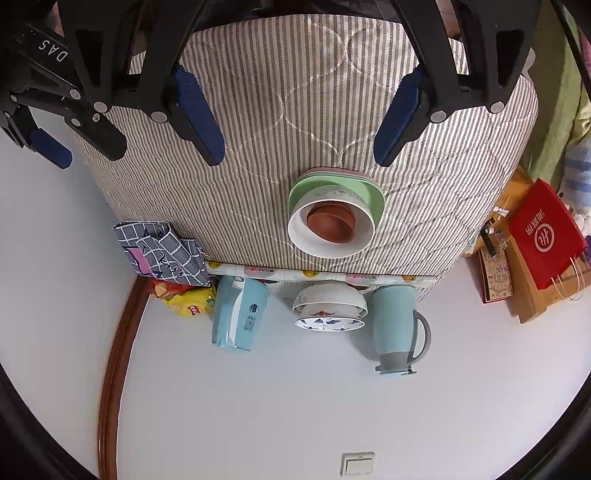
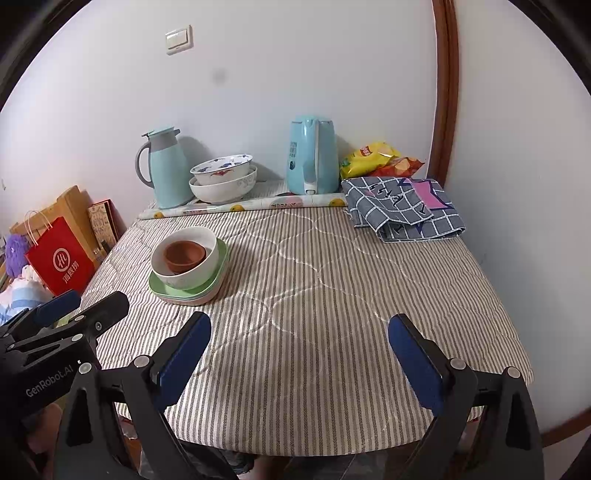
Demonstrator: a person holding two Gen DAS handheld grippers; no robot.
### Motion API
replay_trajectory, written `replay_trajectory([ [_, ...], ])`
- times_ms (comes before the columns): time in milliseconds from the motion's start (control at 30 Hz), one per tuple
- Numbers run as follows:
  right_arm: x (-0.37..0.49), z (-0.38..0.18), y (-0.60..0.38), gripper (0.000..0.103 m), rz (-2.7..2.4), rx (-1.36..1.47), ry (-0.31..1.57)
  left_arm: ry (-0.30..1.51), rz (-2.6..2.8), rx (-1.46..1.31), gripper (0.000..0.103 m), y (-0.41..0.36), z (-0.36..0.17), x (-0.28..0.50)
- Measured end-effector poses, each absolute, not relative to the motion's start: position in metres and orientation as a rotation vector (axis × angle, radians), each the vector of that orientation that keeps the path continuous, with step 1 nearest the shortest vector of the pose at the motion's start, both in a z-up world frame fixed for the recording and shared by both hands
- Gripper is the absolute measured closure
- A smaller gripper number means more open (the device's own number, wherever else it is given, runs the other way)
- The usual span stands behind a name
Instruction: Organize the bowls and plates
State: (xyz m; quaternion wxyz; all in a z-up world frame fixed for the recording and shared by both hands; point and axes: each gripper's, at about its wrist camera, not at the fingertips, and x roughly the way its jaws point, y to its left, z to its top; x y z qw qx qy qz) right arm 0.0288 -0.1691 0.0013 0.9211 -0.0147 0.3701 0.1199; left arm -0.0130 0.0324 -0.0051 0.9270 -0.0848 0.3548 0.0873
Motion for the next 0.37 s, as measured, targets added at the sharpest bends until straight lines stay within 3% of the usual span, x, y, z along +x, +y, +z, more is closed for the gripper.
replay_trajectory([
  [367, 0.0314, -0.001, -0.1703, 0.007, 0.251, -0.032, 0.763, 0.734, 0.186, -0.169, 0.021, 0.0328, -0.0082, -0.0082],
])
